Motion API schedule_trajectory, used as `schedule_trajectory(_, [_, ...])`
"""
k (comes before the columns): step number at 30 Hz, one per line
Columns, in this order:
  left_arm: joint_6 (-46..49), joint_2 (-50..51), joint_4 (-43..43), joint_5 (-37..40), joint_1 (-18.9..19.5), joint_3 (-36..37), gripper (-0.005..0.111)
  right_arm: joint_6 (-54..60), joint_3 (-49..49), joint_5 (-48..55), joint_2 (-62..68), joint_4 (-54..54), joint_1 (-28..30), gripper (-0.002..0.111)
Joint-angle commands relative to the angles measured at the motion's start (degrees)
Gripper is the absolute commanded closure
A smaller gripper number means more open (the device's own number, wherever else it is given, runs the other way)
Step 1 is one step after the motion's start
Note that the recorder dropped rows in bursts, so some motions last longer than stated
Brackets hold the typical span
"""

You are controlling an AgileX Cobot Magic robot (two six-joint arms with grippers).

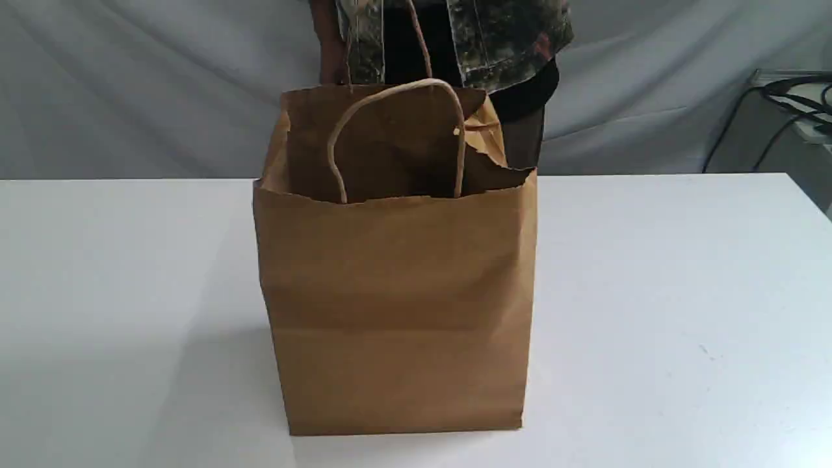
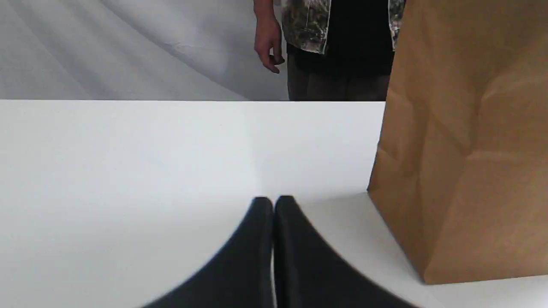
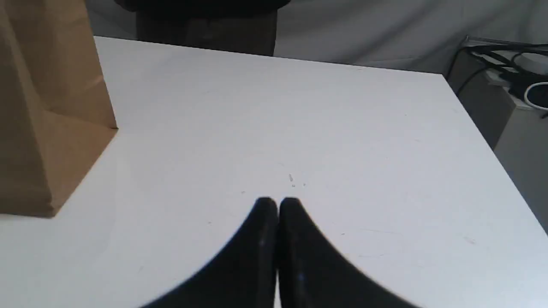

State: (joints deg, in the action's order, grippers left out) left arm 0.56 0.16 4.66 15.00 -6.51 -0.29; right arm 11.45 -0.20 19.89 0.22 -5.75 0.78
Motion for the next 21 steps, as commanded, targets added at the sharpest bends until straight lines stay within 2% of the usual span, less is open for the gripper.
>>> schedule_trajectory(1, [-0.56,-0.16,0.55,0.01,-0.39,0.29,0.107,0.32,0.20,0.20,-0.21,0.50,0.45,0.108])
schedule_trajectory(21, [-0.11,-0.16,0.53,0.01,-0.39,0.29,0.107,0.32,0.20,0.20,-0.21,0.11,0.45,0.108])
